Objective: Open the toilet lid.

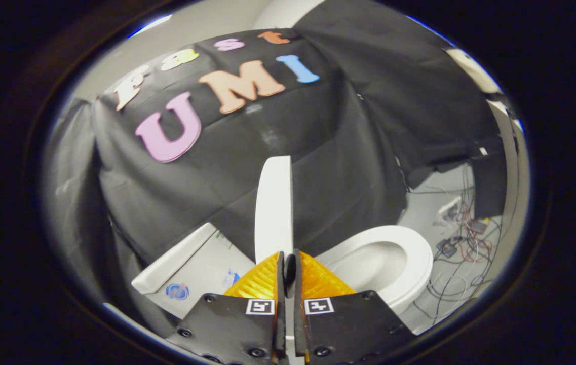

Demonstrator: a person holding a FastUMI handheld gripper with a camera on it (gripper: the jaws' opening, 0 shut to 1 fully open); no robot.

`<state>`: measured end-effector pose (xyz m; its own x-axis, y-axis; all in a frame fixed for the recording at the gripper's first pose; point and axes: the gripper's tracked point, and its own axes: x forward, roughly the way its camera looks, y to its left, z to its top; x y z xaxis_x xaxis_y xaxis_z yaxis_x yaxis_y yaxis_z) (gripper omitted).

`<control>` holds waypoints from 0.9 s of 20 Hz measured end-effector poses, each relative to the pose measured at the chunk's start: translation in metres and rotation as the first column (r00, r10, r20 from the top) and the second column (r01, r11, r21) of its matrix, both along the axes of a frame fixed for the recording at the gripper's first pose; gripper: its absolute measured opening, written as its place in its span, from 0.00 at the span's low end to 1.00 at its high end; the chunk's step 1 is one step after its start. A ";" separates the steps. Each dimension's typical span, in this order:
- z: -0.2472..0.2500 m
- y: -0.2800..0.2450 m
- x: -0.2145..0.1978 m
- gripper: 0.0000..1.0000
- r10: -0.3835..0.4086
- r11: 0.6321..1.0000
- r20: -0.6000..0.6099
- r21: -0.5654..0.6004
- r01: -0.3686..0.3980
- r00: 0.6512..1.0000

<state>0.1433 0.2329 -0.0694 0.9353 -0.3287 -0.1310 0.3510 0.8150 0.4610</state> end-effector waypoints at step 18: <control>0.026 0.151 0.064 0.07 0.370 0.902 -0.035 -0.227 -0.368 0.928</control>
